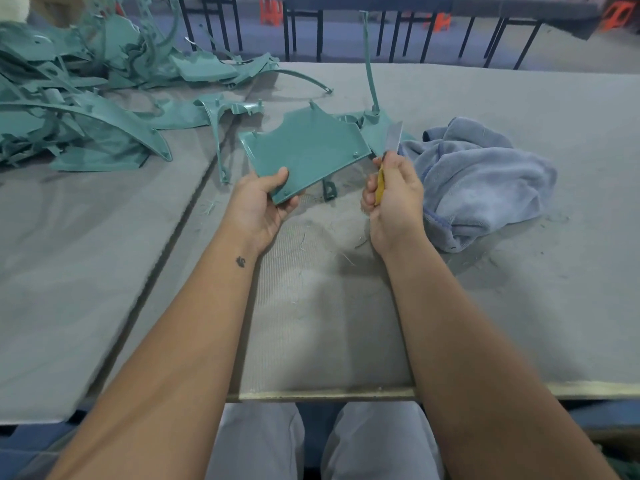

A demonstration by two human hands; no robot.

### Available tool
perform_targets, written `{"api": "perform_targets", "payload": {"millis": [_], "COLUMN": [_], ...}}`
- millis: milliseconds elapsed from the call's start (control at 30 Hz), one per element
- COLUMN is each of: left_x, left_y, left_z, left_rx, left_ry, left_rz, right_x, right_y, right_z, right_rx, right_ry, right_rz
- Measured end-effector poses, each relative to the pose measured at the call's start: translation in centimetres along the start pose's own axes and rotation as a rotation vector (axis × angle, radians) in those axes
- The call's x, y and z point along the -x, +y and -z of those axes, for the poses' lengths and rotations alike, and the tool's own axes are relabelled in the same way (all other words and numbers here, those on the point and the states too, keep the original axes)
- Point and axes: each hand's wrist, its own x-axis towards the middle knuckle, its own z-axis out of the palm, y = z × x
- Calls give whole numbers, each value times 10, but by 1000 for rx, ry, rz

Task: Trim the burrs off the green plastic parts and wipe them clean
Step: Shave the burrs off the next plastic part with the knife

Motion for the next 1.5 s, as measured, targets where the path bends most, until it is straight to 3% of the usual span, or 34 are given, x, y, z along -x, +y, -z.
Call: {"api": "perform_targets", "payload": {"millis": [133, 267, 467, 733, 933, 1100, 1500], "left_x": [-3, -3, -5, -6, -7, -6, -5], "left_y": [-2, -2, -1, -3, -2, -3, -4], "left_z": [0, 0, 0, 2, 4, 4, 2], "left_rx": [53, 97, 116, 143, 224, 203, 181], "left_ry": [17, -16, -14, 1, -23, -37, -17], "left_rz": [-34, -45, -34, -13, -9, -8, -17], "right_x": [-1, 2, 5, 4, 9, 10, 5], "right_y": [-2, 0, 5, 10, 19, 13, 22], "right_z": [3, -1, -2, 0, -6, -3, 1], "right_rx": [22, 269, 394, 485, 910, 579, 694], "right_ry": [7, 44, -92, -181, -363, -215, -250], "right_rz": [-2, 75, 225, 221, 397, 347, 376]}}
